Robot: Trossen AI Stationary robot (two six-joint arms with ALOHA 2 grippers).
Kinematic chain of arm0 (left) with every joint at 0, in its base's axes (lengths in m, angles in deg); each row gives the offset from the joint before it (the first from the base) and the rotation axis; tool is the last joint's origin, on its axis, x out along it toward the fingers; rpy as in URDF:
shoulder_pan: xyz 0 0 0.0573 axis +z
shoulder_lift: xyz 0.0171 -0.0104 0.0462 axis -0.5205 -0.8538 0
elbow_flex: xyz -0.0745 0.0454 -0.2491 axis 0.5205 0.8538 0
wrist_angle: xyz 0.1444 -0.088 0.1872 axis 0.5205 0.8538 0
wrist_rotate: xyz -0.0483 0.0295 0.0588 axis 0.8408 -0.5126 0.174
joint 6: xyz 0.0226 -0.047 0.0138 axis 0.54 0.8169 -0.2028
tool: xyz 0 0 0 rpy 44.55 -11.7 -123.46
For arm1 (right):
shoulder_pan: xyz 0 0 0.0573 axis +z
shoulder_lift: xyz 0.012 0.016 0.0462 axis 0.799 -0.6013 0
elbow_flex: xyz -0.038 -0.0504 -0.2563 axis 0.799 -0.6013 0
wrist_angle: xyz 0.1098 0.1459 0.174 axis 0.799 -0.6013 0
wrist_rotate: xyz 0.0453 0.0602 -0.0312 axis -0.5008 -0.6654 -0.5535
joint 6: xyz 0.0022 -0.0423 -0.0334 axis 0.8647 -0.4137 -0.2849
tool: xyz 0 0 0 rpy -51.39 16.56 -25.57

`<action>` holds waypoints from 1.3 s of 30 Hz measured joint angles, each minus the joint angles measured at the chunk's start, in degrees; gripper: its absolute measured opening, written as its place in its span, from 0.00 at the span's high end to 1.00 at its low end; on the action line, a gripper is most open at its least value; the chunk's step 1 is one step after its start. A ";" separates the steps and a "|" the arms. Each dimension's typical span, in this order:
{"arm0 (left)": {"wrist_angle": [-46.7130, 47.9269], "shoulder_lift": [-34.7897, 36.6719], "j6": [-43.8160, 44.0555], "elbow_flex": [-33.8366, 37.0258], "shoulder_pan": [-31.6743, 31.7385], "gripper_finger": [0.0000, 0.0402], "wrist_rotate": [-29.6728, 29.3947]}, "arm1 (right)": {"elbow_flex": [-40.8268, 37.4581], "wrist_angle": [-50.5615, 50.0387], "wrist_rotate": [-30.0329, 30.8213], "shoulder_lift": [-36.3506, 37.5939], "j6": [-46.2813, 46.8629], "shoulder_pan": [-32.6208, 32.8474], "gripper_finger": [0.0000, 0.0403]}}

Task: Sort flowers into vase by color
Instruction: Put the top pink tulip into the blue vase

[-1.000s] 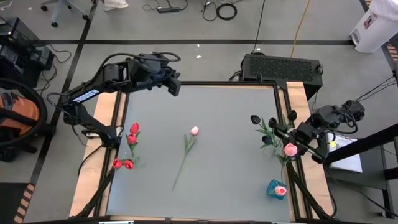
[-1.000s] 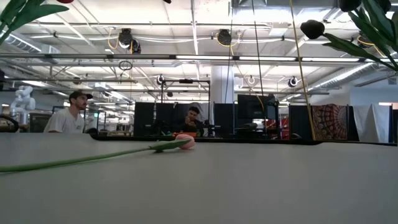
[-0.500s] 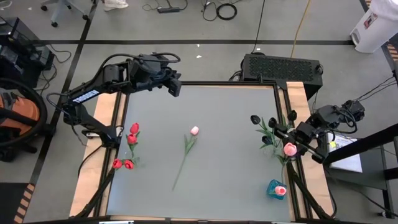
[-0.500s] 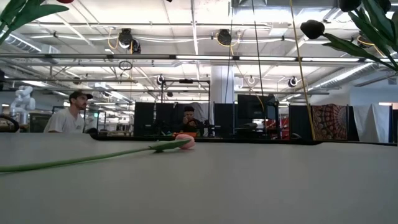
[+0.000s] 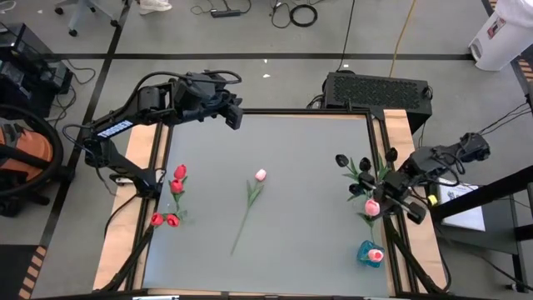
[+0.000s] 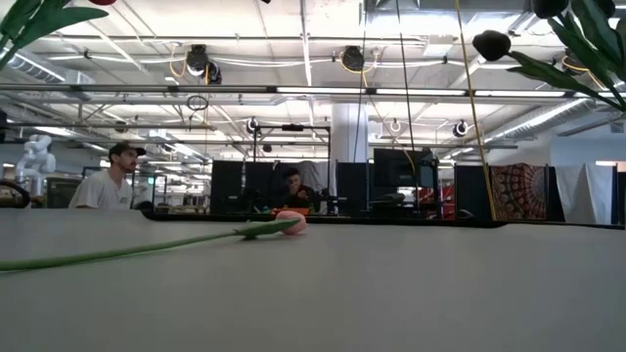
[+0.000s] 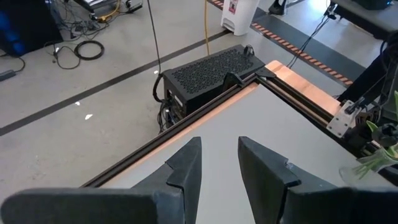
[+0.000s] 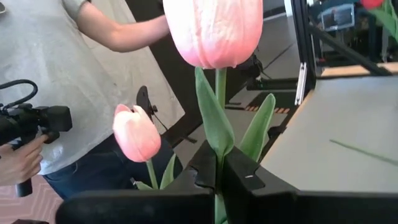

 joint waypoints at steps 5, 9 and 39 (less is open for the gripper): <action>0.00 0.00 -0.01 0.00 0.00 0.72 -0.02 | 0.00 -0.02 -0.01 -1.38 2.93 0.00 1.00; 0.01 0.00 -0.02 0.00 0.00 0.72 -0.02 | 0.00 -0.02 -0.02 -1.47 4.52 0.00 1.00; 0.04 0.02 -0.07 0.00 0.00 0.72 -0.08 | 0.00 5.27 -1.62 -1.25 4.26 -0.02 0.71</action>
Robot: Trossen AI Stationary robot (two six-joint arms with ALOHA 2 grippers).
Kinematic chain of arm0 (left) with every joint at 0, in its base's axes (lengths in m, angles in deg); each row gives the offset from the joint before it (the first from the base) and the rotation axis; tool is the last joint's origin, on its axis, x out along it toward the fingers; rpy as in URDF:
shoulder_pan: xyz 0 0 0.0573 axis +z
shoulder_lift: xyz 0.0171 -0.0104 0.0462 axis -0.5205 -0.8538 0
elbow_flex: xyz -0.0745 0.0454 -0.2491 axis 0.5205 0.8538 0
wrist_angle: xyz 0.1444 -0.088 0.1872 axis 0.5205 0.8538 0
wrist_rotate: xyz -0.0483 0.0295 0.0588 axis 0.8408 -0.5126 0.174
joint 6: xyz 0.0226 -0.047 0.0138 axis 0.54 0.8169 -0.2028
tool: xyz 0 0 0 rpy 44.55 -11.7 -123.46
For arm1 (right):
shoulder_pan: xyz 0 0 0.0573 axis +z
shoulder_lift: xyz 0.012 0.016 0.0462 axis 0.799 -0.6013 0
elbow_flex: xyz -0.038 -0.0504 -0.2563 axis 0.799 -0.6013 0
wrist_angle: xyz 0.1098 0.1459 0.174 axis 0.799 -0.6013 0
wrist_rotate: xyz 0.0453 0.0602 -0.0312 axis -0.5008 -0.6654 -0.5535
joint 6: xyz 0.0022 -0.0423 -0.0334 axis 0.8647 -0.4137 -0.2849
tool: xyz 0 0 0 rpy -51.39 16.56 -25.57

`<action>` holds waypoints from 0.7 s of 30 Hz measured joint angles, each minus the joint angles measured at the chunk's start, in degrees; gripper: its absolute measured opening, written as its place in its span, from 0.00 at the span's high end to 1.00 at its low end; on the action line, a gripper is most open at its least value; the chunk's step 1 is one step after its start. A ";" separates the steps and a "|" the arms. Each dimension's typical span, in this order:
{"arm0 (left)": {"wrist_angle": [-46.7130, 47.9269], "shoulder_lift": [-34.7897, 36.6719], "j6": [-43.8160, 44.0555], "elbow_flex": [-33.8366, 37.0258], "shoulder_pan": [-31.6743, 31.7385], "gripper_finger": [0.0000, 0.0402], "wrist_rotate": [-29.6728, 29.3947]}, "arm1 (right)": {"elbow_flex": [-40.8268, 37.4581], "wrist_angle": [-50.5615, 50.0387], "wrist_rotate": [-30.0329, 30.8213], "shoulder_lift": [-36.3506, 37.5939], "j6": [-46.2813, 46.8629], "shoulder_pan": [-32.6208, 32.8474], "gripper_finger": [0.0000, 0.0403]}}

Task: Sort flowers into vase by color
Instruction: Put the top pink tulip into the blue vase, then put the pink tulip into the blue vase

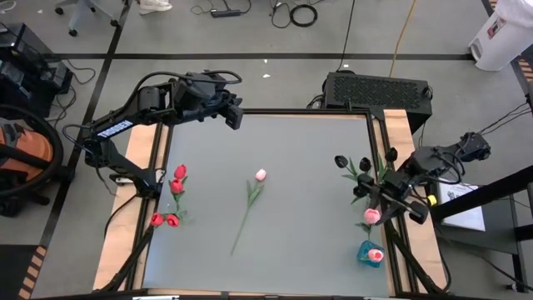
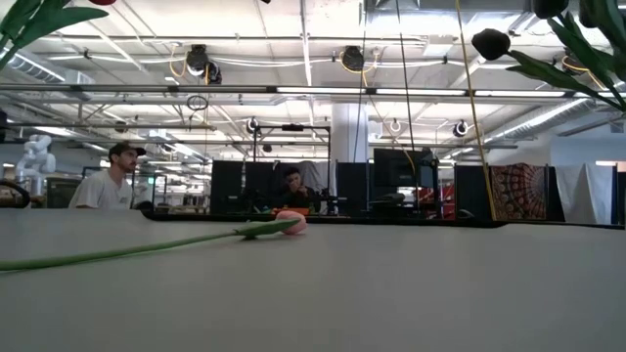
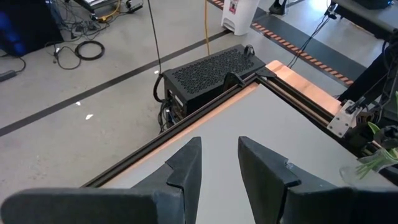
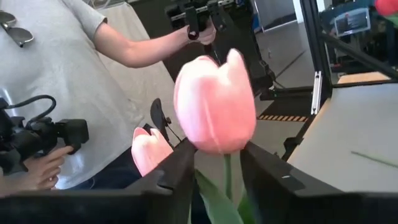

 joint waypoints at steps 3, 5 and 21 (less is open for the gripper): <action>0.00 -0.01 -0.16 0.00 0.00 0.72 0.00 | 0.00 -0.11 0.00 0.00 1.60 0.00 0.64; 0.00 0.00 -0.33 0.00 0.00 0.72 0.00 | 0.00 -0.11 0.00 0.00 2.56 0.00 0.60; 0.02 -0.01 -0.31 0.00 0.00 0.72 0.00 | 0.00 -3.38 -2.97 2.94 12.04 0.02 0.45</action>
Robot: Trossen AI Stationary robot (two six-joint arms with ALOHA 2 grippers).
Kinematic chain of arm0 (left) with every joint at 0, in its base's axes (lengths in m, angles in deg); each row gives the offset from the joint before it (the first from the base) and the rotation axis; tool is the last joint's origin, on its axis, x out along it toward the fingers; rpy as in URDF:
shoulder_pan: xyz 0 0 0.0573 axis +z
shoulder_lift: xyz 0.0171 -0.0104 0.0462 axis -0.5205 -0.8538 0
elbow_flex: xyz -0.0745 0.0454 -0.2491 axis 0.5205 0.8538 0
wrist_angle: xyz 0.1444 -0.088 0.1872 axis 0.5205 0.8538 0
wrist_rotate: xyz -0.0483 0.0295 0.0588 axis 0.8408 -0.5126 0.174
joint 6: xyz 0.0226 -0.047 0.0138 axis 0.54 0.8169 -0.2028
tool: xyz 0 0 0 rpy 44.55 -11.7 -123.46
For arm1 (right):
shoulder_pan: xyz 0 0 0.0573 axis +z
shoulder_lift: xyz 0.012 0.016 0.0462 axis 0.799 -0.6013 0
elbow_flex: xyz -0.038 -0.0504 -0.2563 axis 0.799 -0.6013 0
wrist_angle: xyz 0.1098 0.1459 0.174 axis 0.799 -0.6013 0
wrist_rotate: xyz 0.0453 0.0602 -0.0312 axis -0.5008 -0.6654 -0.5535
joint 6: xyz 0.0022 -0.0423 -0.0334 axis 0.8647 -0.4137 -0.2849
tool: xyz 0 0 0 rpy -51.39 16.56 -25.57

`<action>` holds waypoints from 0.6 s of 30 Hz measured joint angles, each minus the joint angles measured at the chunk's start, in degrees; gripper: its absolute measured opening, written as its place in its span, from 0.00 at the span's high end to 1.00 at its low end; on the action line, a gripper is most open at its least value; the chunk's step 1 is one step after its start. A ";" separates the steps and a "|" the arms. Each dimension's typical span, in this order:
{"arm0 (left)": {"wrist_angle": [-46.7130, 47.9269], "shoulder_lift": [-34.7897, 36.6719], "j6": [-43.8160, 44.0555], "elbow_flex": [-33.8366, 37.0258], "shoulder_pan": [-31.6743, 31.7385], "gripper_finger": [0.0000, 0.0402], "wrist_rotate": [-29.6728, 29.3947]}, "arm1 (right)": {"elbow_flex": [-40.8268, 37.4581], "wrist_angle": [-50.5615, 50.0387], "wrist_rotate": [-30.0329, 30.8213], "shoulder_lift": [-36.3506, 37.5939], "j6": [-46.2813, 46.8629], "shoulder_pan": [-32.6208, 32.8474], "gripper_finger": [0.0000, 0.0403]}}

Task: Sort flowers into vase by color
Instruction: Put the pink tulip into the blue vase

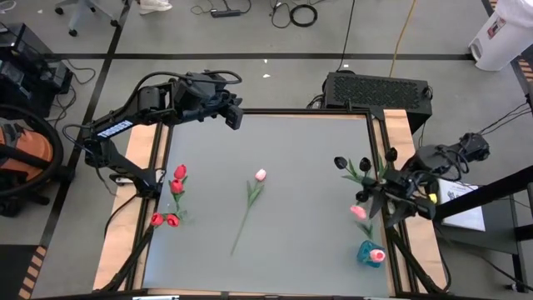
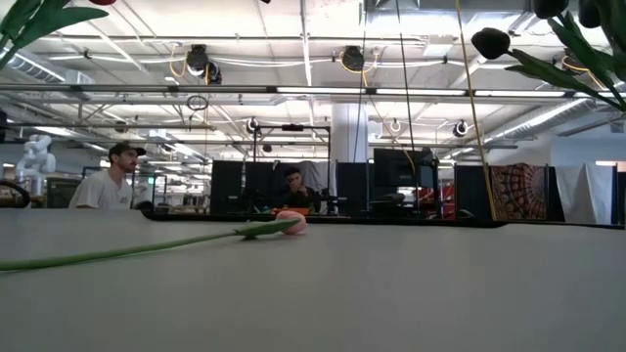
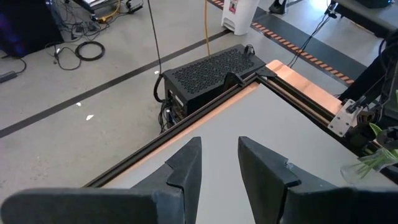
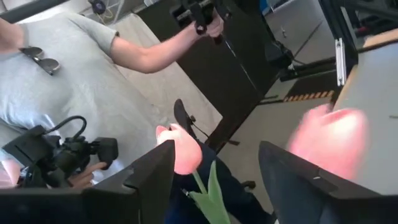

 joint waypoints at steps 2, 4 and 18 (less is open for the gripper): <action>0.00 0.00 0.00 0.00 0.00 0.72 0.00 | 0.02 -0.05 0.00 0.82 0.00 0.00 0.45; 0.00 0.02 0.00 0.00 0.00 0.72 0.00 | 0.02 -0.05 0.00 1.80 0.01 0.00 0.45; 0.00 0.02 0.48 0.00 0.00 0.72 0.96 | 0.09 11.27 0.33 7.59 0.47 0.00 0.45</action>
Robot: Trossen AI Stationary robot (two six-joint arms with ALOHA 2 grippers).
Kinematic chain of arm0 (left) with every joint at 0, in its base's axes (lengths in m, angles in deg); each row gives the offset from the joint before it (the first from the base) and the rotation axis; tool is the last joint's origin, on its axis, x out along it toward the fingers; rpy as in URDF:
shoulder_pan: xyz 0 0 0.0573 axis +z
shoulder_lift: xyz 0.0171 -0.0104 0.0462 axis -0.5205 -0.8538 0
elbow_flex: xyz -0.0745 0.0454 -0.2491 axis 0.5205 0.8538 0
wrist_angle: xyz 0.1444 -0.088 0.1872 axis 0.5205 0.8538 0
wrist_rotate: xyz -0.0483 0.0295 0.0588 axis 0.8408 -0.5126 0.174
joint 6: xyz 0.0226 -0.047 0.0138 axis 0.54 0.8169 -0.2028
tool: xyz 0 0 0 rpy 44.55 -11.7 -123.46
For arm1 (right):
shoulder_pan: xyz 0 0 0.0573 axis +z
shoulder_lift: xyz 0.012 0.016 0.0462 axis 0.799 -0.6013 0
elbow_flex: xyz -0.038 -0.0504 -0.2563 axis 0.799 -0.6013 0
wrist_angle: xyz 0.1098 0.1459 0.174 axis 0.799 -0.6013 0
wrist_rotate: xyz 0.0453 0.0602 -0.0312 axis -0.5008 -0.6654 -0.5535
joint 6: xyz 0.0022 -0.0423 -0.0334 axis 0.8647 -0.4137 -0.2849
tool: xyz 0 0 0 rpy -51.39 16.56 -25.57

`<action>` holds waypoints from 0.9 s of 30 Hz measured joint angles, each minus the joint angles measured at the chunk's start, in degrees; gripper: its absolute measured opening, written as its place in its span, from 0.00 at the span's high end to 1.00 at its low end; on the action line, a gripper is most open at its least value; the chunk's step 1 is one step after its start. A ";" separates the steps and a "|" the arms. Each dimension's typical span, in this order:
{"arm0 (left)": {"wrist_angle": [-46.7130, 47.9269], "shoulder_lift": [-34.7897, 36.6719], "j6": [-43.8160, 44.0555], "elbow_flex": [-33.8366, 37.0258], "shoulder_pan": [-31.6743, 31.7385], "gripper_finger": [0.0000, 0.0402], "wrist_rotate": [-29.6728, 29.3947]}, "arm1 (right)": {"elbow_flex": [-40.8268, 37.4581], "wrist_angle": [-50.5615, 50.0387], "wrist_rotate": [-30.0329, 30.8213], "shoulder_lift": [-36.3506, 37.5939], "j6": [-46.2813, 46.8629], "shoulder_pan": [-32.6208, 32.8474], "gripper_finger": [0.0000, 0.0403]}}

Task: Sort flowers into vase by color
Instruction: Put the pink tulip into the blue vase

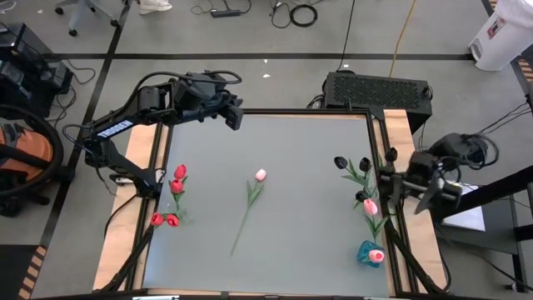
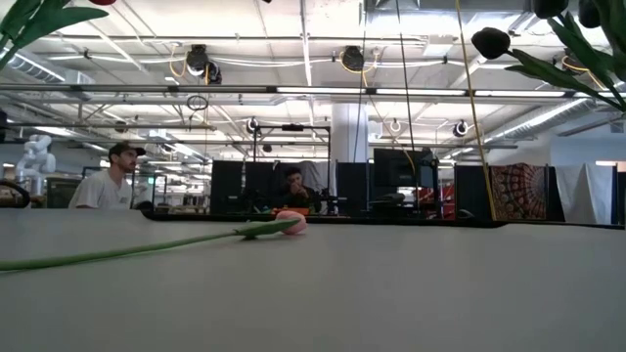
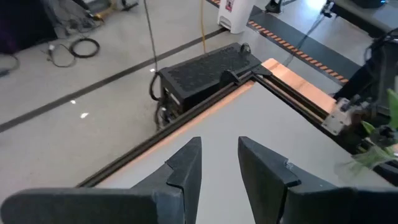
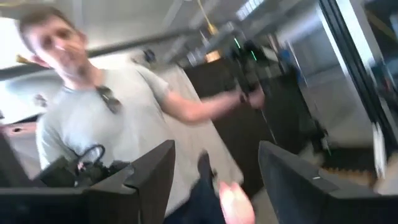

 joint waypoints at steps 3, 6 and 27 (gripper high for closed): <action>0.04 0.00 2.22 0.00 0.00 0.72 1.37 | 0.02 6.06 0.73 0.00 -1.43 0.00 0.45; 0.17 0.00 5.10 0.00 -0.01 0.72 2.61 | 0.02 8.78 4.14 0.00 -3.04 0.00 0.45; 9.77 -10.26 22.39 -0.07 -7.02 0.72 10.05 | 0.07 20.17 28.90 -0.06 -6.98 -0.02 0.45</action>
